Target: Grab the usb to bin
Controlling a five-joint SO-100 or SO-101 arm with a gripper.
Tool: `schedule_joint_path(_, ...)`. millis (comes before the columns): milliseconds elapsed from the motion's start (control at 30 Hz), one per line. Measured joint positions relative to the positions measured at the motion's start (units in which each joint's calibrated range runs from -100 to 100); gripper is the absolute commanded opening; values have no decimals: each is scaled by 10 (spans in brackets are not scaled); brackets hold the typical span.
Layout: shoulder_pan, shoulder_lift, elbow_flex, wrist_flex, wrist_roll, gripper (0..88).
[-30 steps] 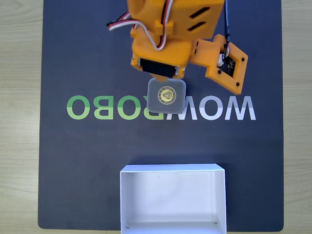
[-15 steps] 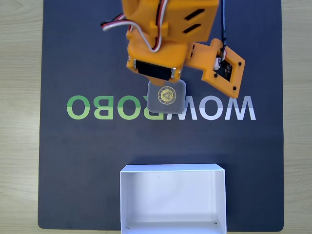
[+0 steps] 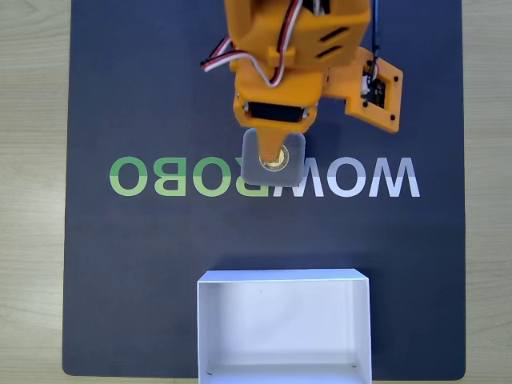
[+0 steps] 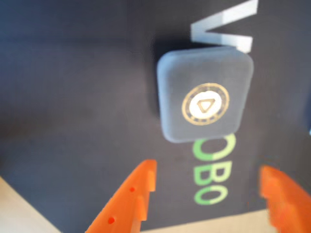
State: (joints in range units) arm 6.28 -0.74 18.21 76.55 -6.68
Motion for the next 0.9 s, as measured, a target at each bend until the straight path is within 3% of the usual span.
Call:
schedule_joint_path(200,-2,0,14,0,1,508)
schedule_joint_path(500,-3,5,40,8,1,508)
schedule_joint_path(900,4,148,-12,9,1,508)
